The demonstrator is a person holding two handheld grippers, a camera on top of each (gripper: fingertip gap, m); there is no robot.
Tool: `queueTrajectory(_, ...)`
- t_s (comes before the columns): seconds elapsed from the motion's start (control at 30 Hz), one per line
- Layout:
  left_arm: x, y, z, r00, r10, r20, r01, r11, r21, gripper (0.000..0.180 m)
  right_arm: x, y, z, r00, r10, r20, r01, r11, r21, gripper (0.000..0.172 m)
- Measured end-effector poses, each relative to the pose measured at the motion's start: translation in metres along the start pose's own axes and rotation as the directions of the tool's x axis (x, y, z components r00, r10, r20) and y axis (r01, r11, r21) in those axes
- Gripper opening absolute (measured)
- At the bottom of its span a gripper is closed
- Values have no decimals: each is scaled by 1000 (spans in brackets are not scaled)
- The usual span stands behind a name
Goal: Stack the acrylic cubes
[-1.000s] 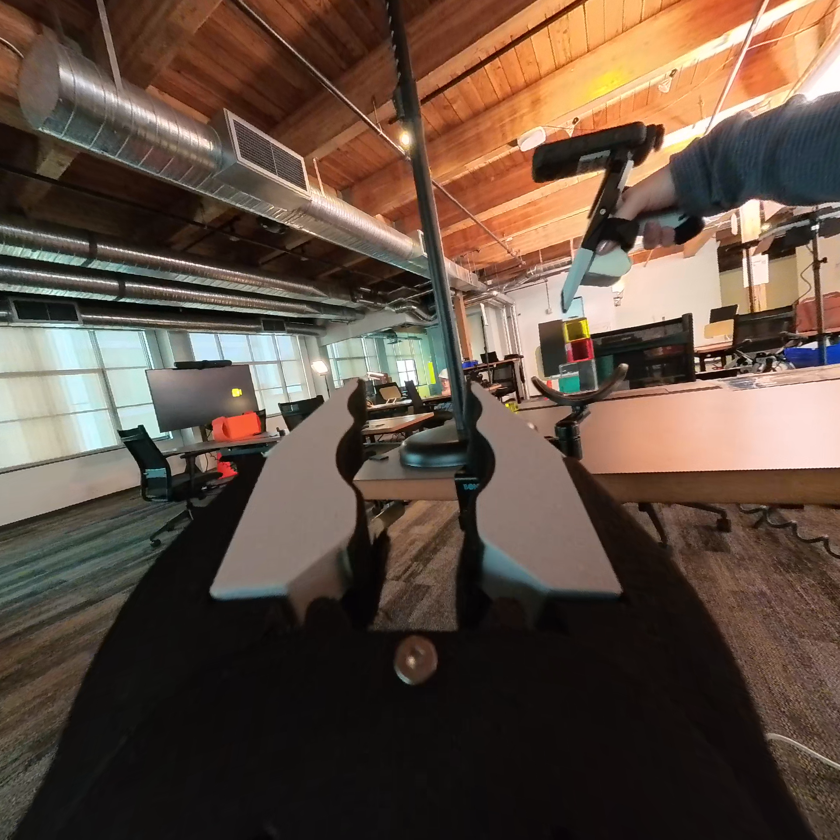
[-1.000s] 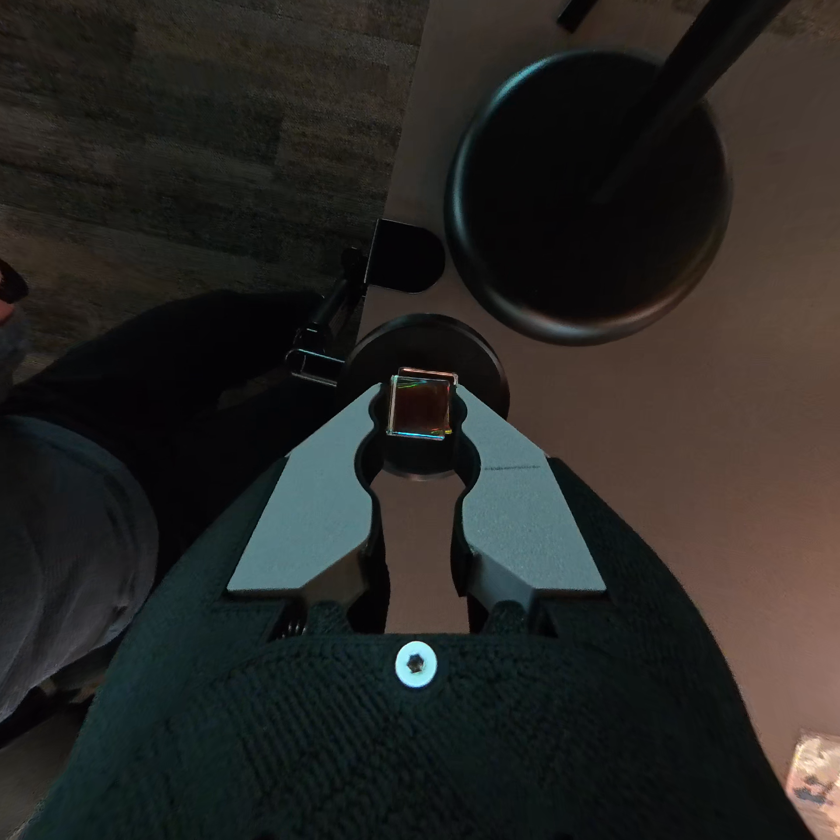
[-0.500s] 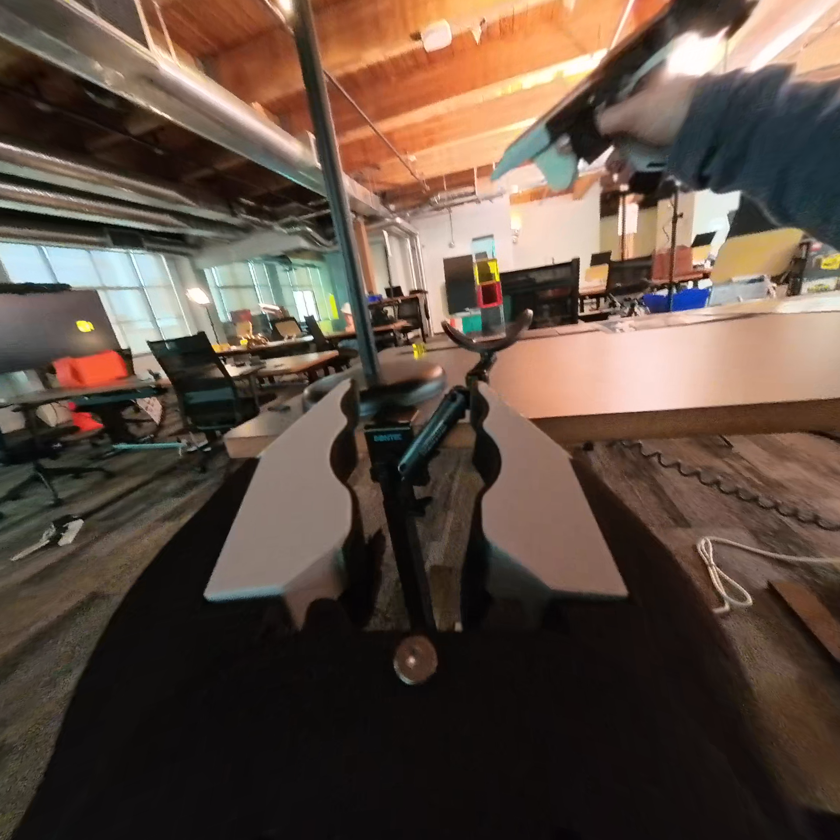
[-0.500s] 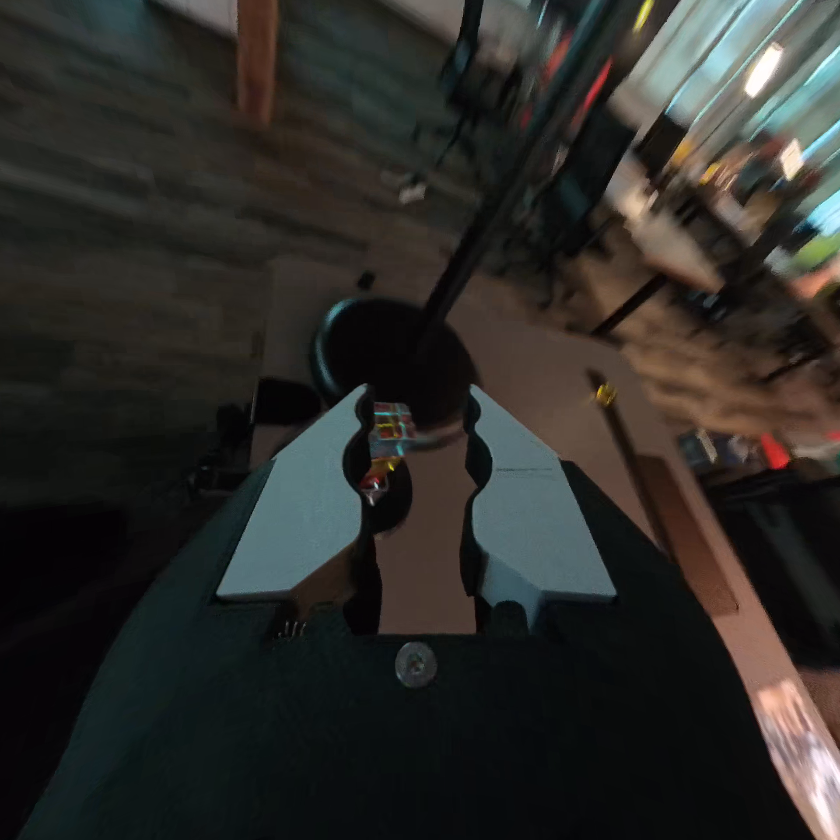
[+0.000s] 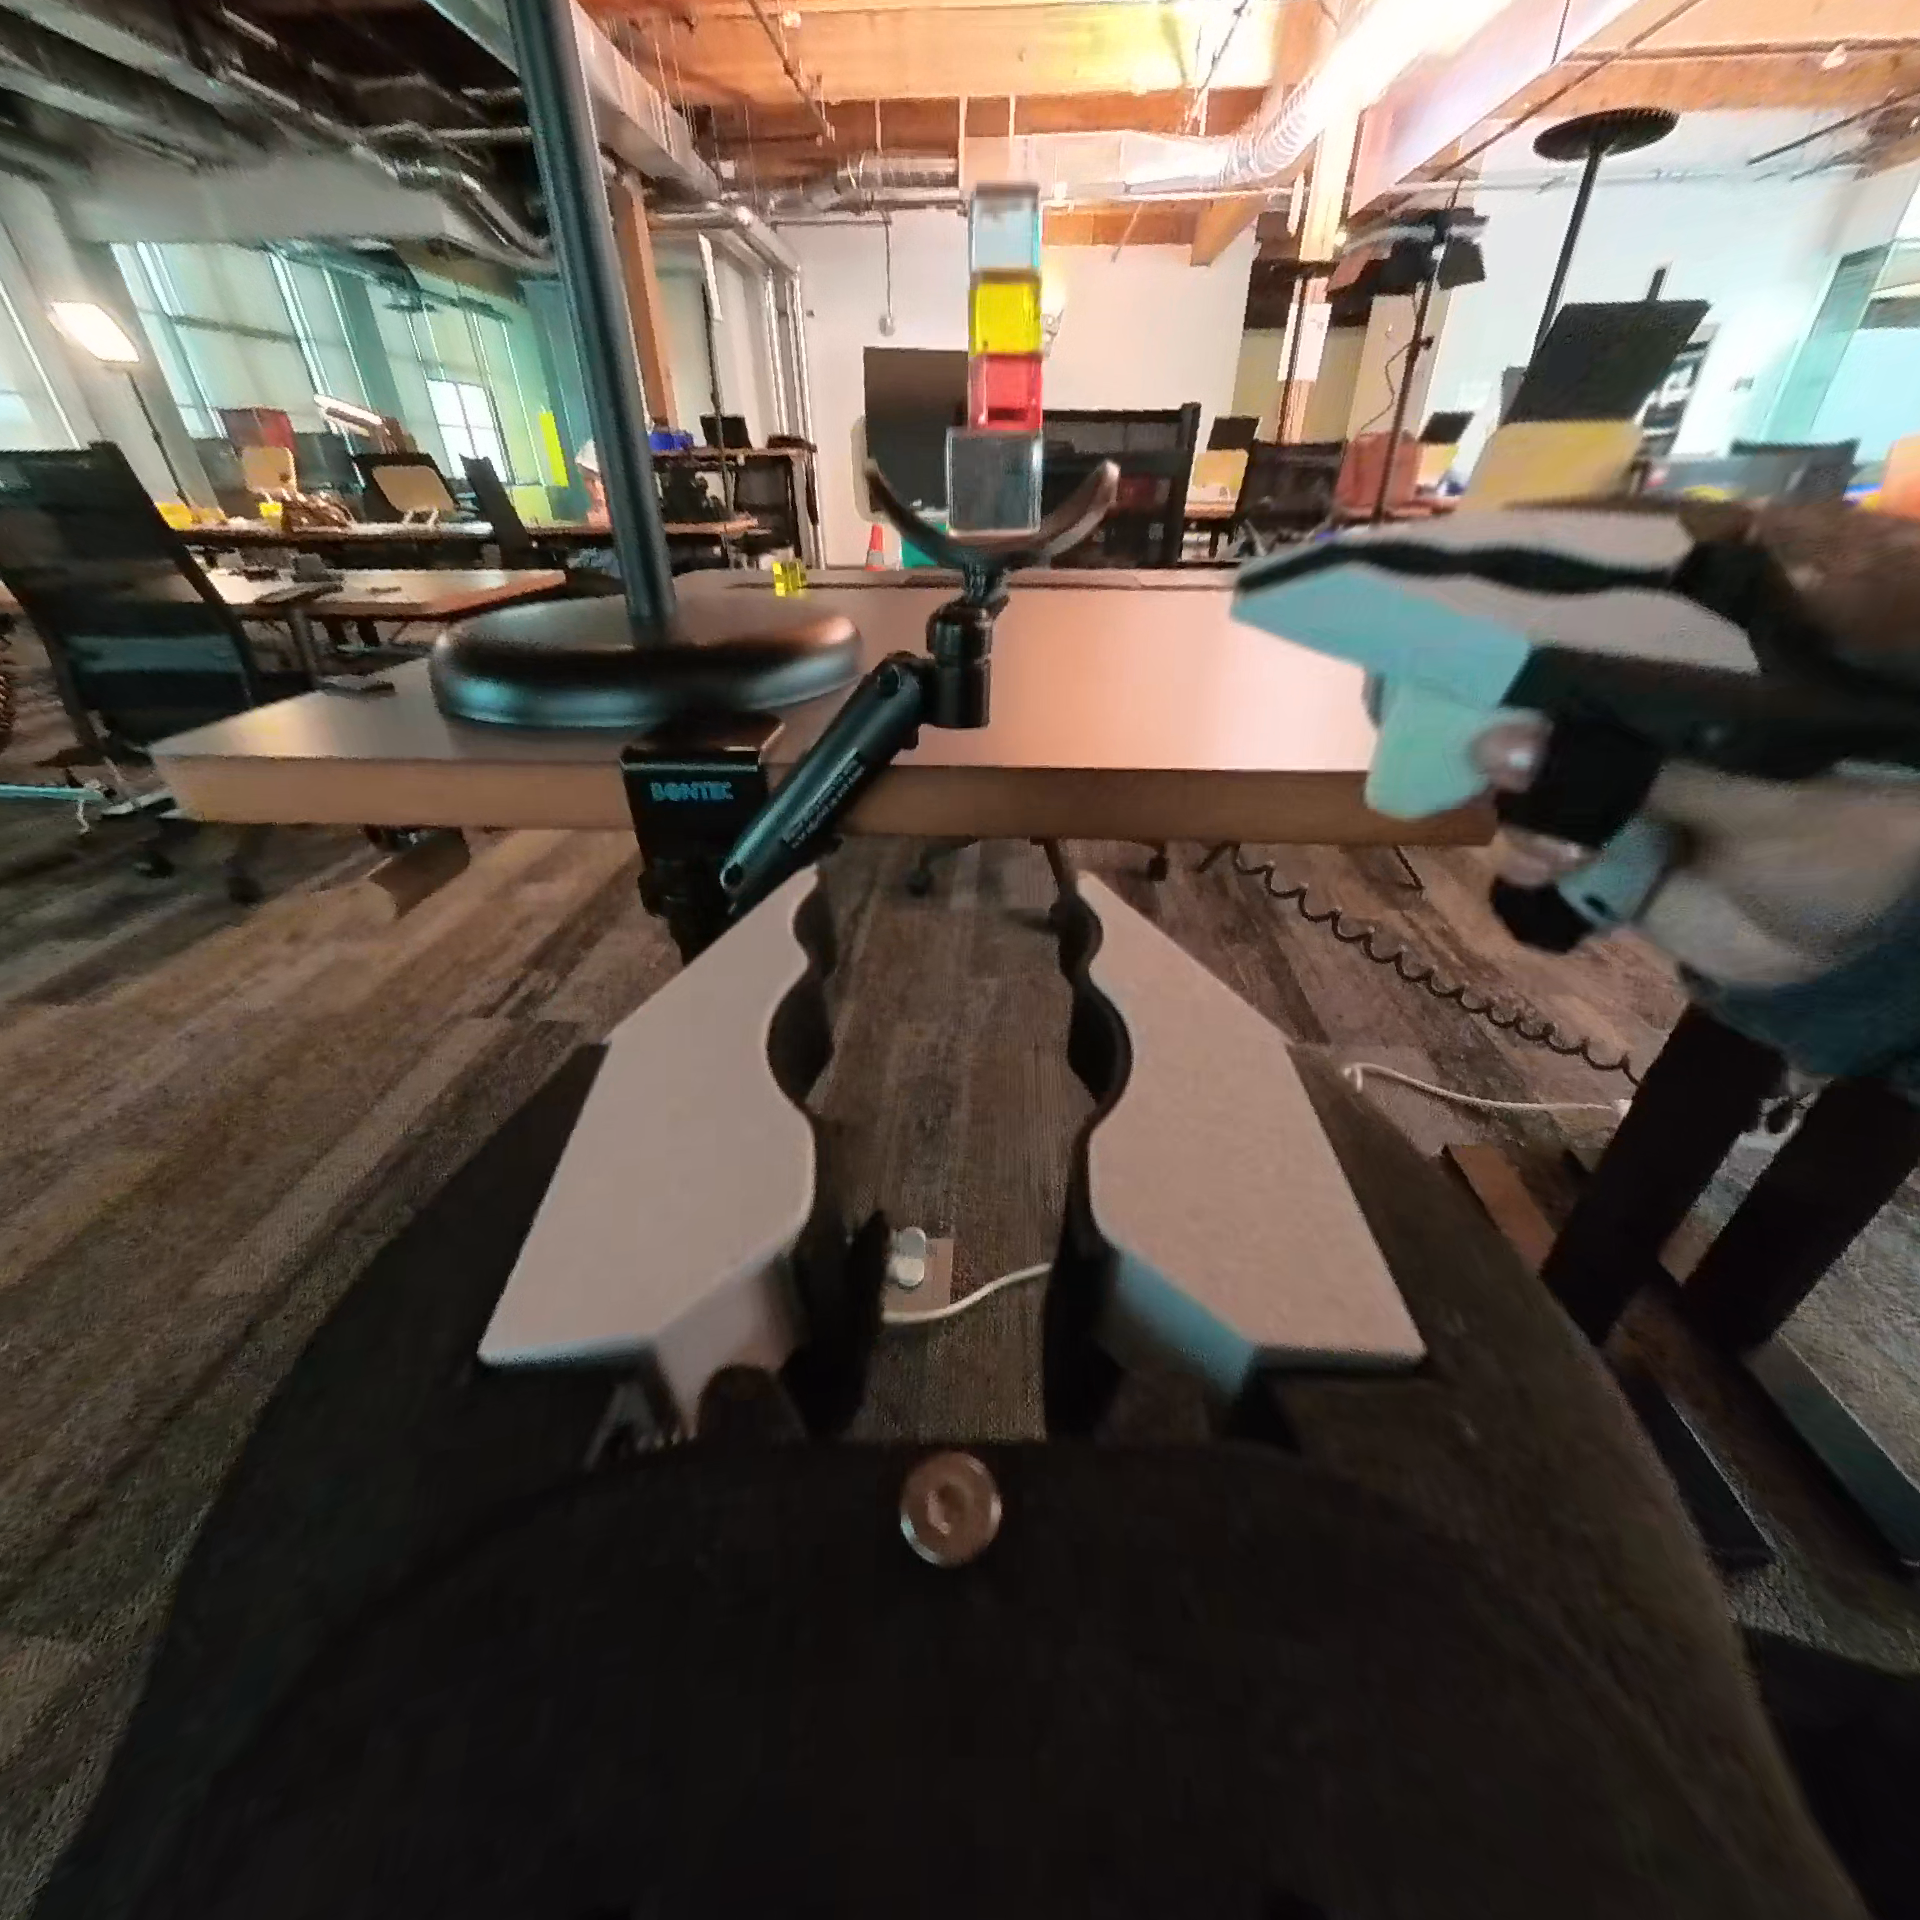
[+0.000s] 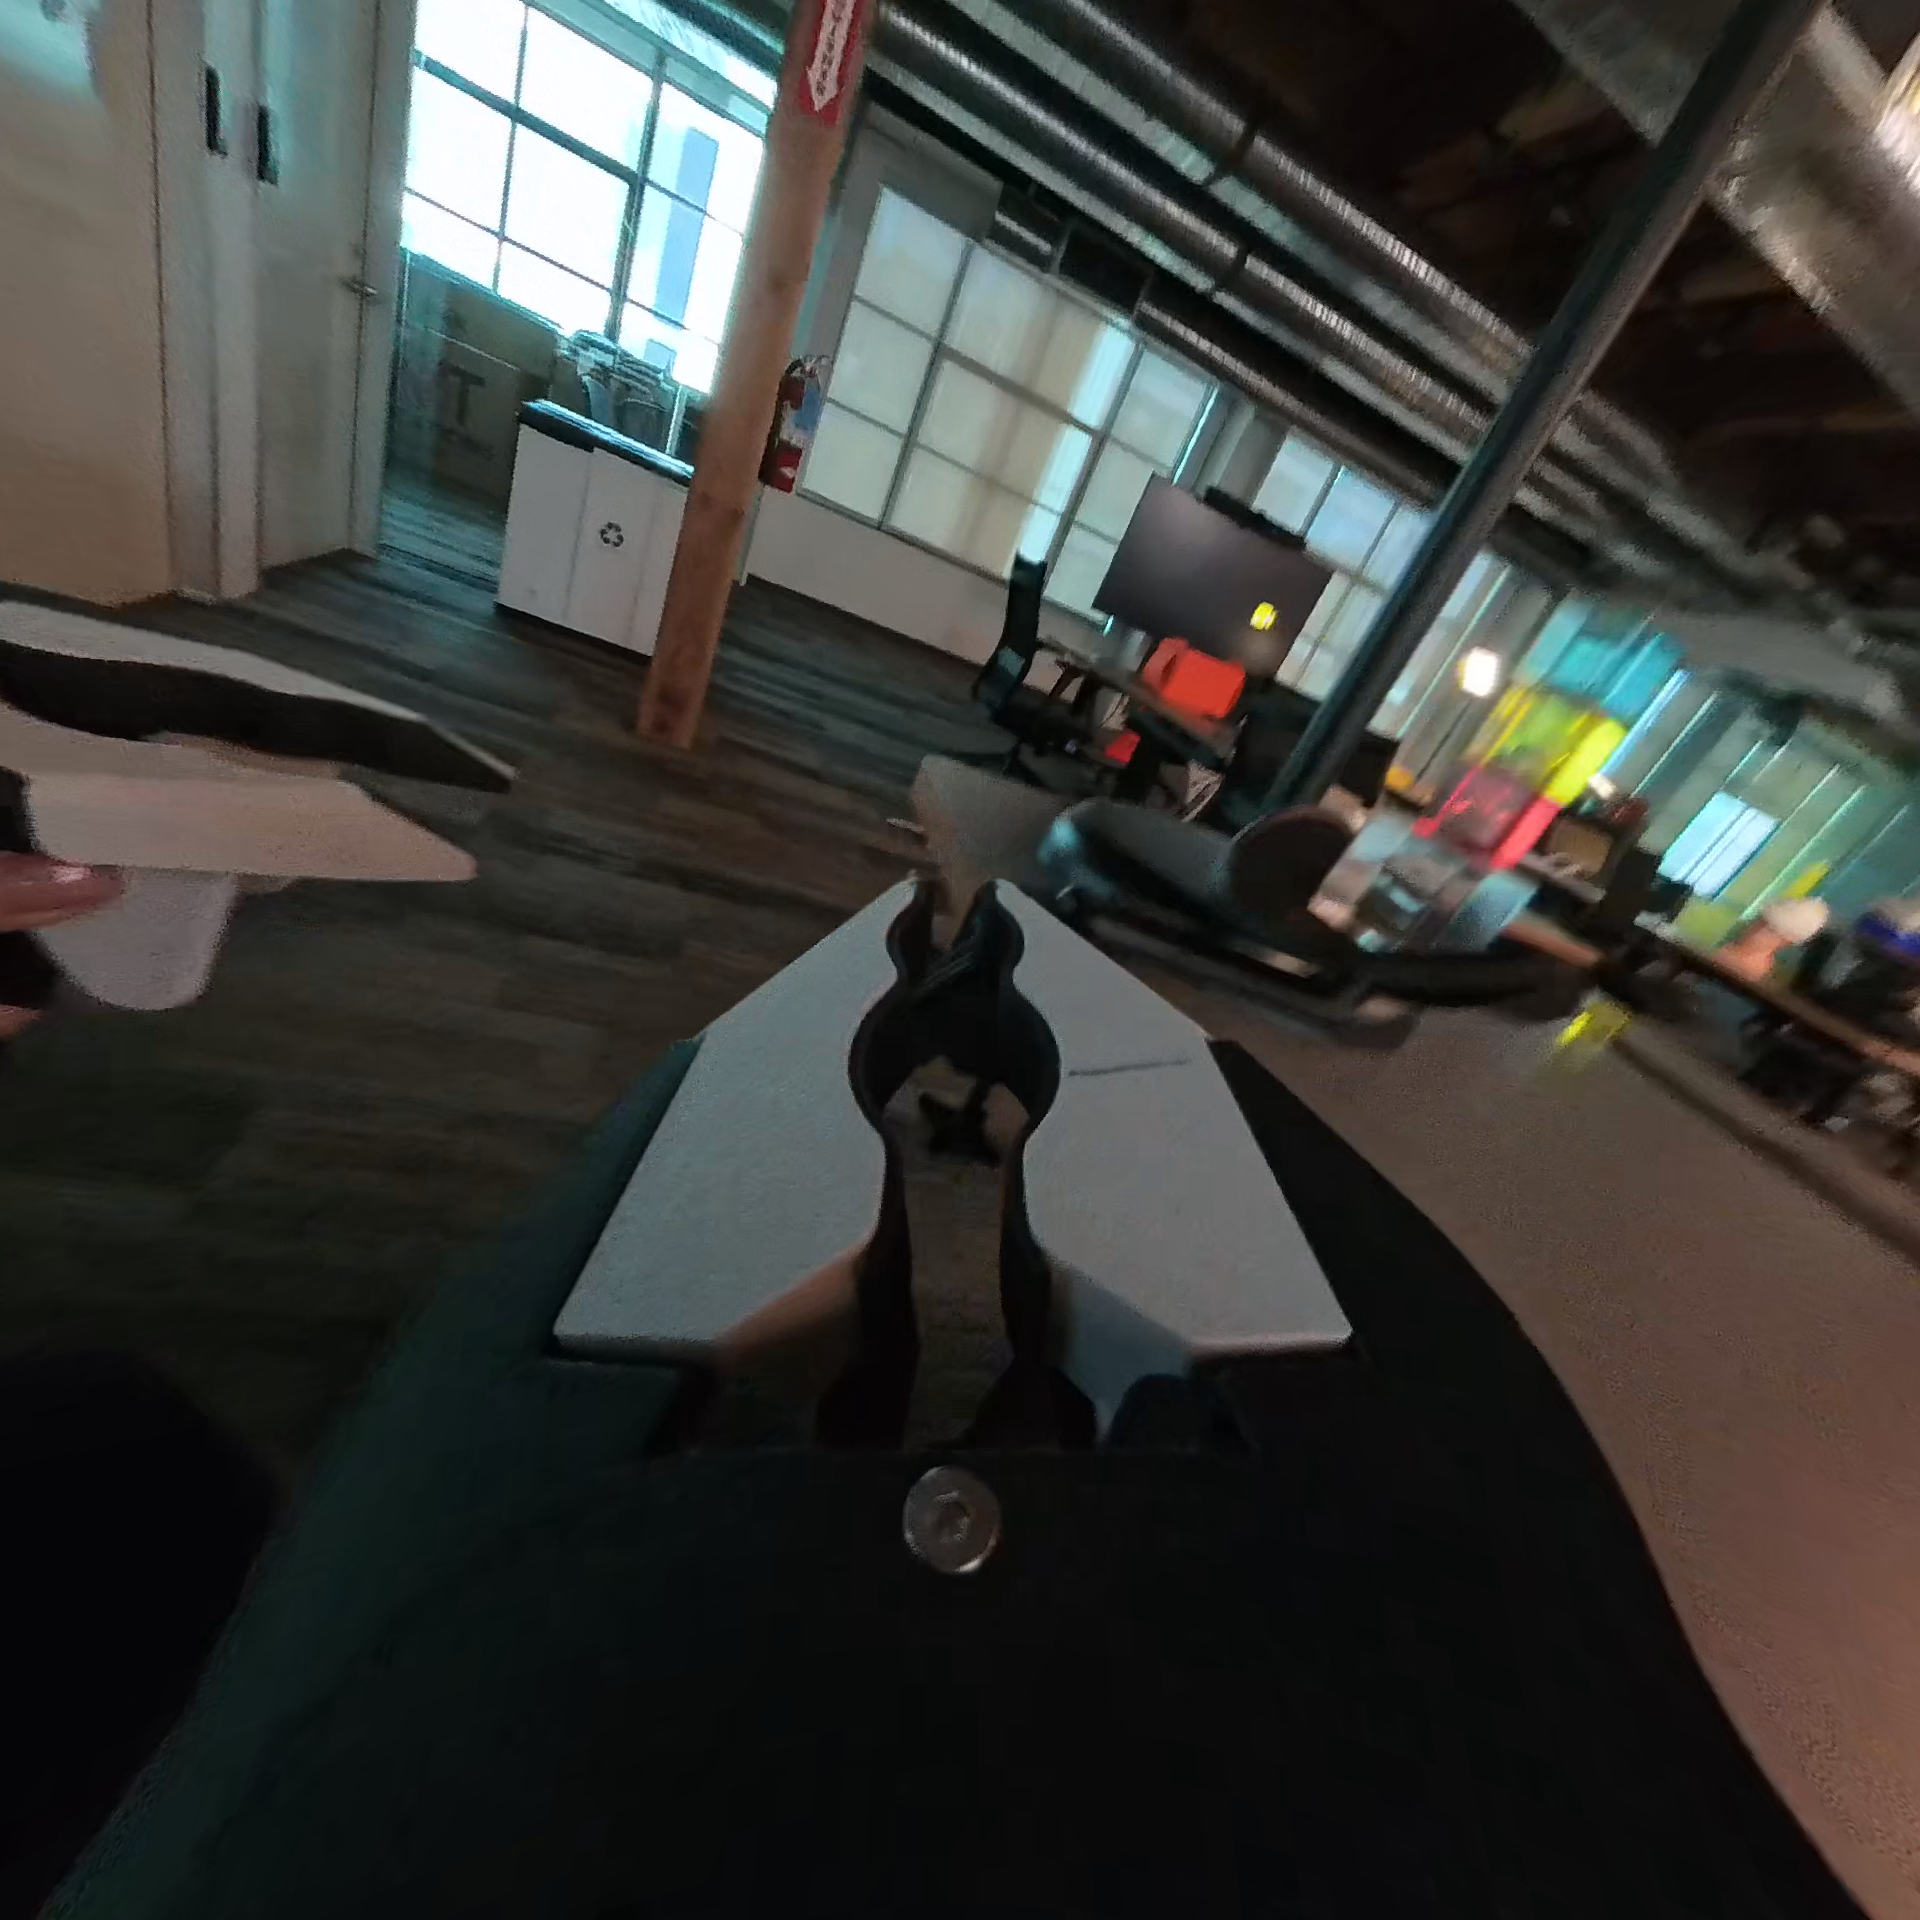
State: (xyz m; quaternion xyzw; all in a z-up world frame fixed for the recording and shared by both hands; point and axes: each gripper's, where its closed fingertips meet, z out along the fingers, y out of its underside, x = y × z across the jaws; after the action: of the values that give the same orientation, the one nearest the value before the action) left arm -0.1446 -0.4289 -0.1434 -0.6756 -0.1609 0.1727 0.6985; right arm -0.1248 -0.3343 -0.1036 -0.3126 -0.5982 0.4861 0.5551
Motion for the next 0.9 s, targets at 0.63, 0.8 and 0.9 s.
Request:
queueTrajectory(0.63,-77,95,2,980,-174,99,181,981,-75,34,-97,234,70,904,424,50,-359,819,-446,19)
queueTrajectory(0.8,-189,176,-43,868,-295,401,338,940,-40,20,-105,352,110,847,531,-31,-430,650,-626,27)
queueTrajectory(0.9,-220,222,-57,768,-449,457,493,870,25,19,-100,436,133,881,465,-85,-381,592,-711,26)
